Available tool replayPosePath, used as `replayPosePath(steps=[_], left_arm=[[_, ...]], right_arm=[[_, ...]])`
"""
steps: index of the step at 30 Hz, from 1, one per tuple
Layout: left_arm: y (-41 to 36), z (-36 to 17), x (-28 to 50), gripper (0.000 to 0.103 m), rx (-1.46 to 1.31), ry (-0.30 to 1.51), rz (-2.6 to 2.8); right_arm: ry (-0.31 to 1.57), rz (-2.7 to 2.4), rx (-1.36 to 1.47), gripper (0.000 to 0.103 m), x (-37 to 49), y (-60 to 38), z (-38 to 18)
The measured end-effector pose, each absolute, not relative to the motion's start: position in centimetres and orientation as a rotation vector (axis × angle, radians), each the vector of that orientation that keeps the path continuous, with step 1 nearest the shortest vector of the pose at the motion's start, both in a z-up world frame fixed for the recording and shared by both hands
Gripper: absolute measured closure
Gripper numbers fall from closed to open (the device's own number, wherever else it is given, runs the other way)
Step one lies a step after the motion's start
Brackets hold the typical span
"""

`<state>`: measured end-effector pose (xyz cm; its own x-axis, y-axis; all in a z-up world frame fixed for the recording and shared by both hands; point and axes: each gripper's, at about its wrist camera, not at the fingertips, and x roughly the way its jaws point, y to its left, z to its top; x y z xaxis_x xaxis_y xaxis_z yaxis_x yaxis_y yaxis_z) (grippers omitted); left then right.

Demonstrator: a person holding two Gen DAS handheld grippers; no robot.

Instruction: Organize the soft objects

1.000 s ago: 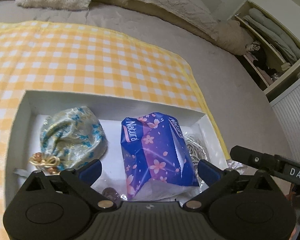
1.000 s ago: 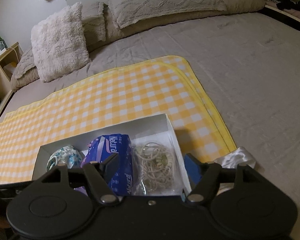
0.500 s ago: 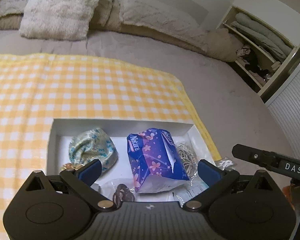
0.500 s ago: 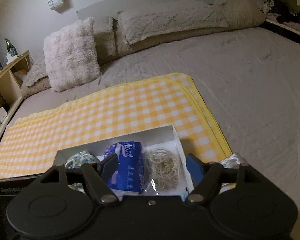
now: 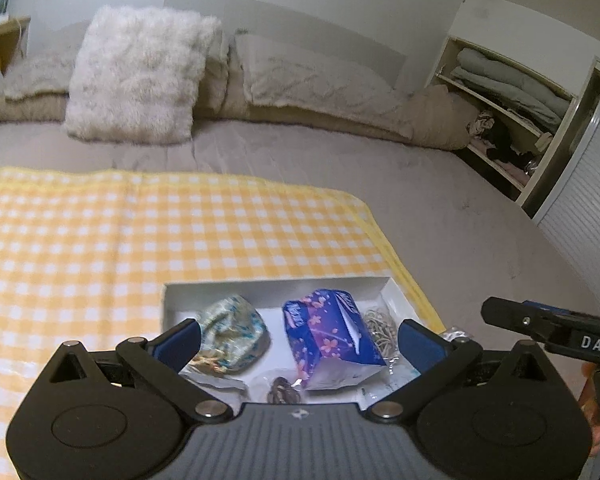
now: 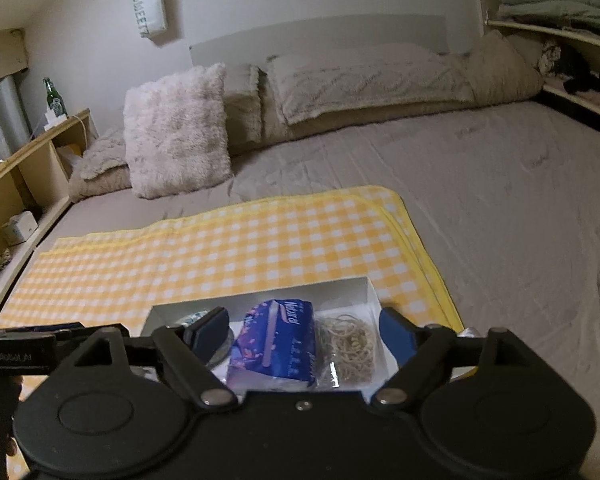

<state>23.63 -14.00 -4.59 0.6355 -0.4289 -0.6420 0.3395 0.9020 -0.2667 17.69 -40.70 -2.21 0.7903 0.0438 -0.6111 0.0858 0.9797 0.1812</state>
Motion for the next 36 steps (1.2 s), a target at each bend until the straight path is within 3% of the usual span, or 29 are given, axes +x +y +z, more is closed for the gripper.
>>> replayPosePath(steps=[9, 15, 36], left_arm=[[-11.2, -1.1, 19.6, 0.000, -0.088, 0.652, -0.384], [-9.9, 0.3, 16.5, 0.000, -0.016, 0.585, -0.319], [-6.1, -3.0, 6.8, 0.000, 0.042, 0.538, -0.241]], right_arm=[[0.564, -0.008, 0.140, 0.005, 13.6, -37.9, 0.3], [0.530, -0.048, 0.101, 0.003, 10.7, -36.3, 0.8], [0.487, -0.040, 0.057, 0.000, 2.5, -32.1, -1.3]])
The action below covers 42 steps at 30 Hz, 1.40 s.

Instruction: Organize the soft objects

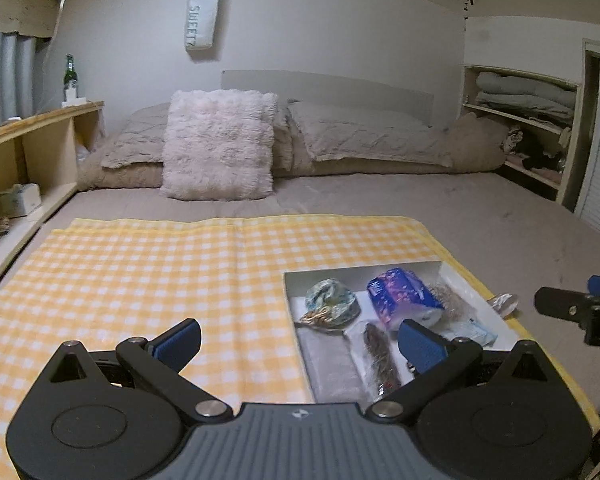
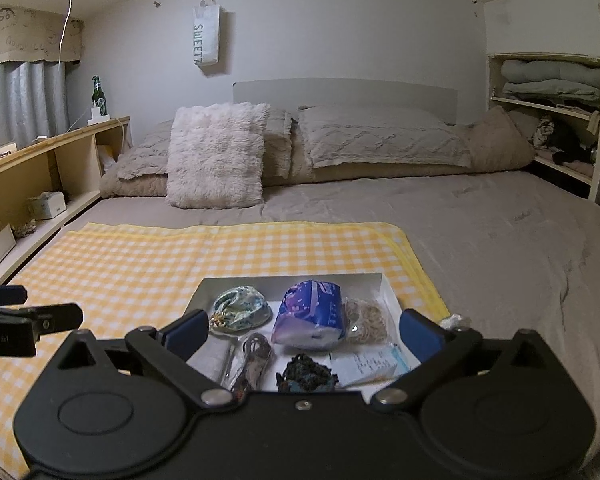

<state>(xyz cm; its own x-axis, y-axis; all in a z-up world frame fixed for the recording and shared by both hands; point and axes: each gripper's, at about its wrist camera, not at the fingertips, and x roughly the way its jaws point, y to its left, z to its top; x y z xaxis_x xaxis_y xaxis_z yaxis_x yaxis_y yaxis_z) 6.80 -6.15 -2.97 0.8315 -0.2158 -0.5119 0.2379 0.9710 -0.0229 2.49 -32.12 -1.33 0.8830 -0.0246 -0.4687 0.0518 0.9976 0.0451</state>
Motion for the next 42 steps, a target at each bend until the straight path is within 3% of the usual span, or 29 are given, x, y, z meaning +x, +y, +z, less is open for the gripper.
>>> replayPosePath(steps=[42], left_arm=[[-5.2, -4.1, 3.3, 0.000, 0.094, 0.518, -0.201]], right_arm=[[0.442, -0.017, -0.036, 0.000, -0.8, -29.1, -2.8]])
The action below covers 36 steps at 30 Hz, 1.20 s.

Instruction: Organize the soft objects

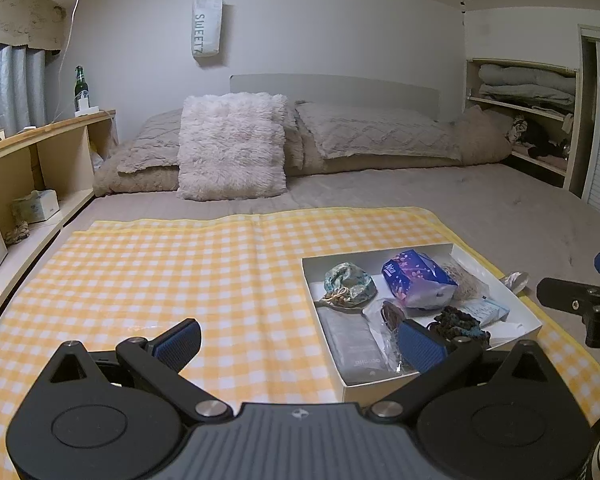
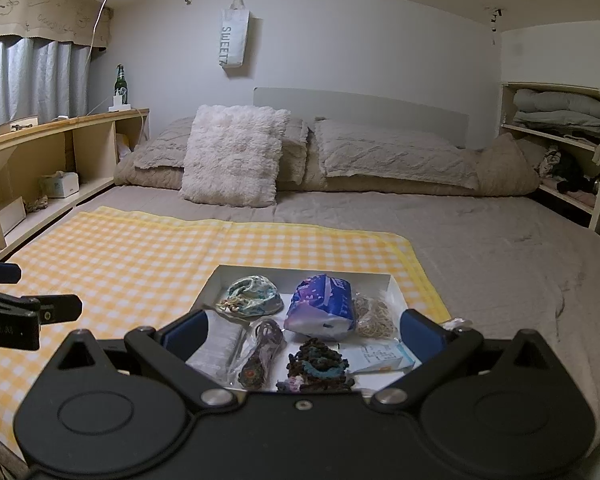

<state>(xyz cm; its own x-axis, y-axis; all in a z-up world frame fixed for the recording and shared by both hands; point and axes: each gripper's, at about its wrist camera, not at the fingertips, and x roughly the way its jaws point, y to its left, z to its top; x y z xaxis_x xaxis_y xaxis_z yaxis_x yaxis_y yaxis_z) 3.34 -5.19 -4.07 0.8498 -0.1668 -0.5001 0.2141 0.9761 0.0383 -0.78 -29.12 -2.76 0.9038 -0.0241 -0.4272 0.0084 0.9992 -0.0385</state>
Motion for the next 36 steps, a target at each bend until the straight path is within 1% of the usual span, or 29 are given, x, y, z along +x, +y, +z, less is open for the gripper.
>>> replayPosePath(steps=[36], left_arm=[[-5.18, -4.07, 3.36, 0.000, 0.095, 0.517, -0.200]], right_arm=[[0.443, -0.009, -0.037, 0.000, -0.53, -29.21, -2.73]])
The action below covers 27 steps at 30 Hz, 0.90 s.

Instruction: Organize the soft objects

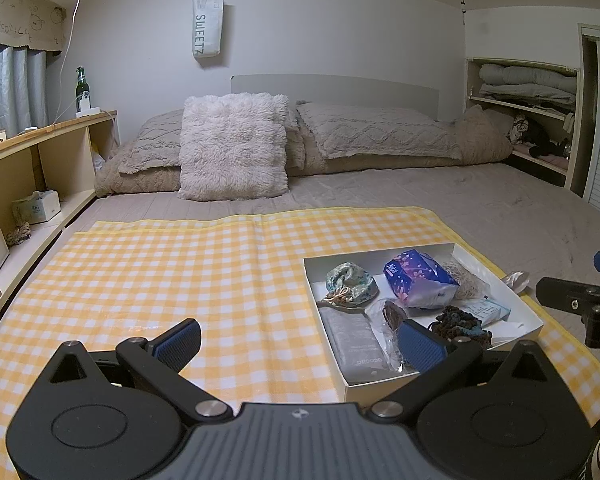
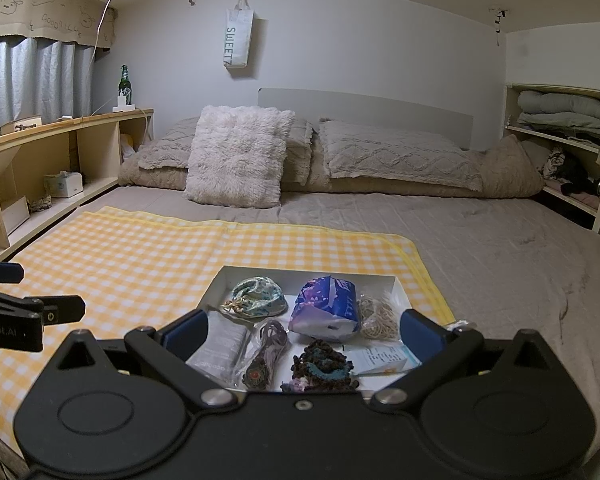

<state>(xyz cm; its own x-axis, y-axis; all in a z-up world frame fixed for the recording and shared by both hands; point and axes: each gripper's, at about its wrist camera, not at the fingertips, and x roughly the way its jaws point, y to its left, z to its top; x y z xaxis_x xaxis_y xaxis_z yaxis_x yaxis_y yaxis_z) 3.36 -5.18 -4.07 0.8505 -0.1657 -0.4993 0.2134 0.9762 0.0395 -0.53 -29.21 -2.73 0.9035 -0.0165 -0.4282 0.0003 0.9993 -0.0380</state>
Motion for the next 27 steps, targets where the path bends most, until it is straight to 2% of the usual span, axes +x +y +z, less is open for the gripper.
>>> replayPosePath(steps=[27], left_arm=[[-4.98, -4.12, 3.43, 0.000, 0.092, 0.520, -0.193]], right_arm=[[0.443, -0.009, -0.038, 0.000, -0.55, -29.18, -2.73]])
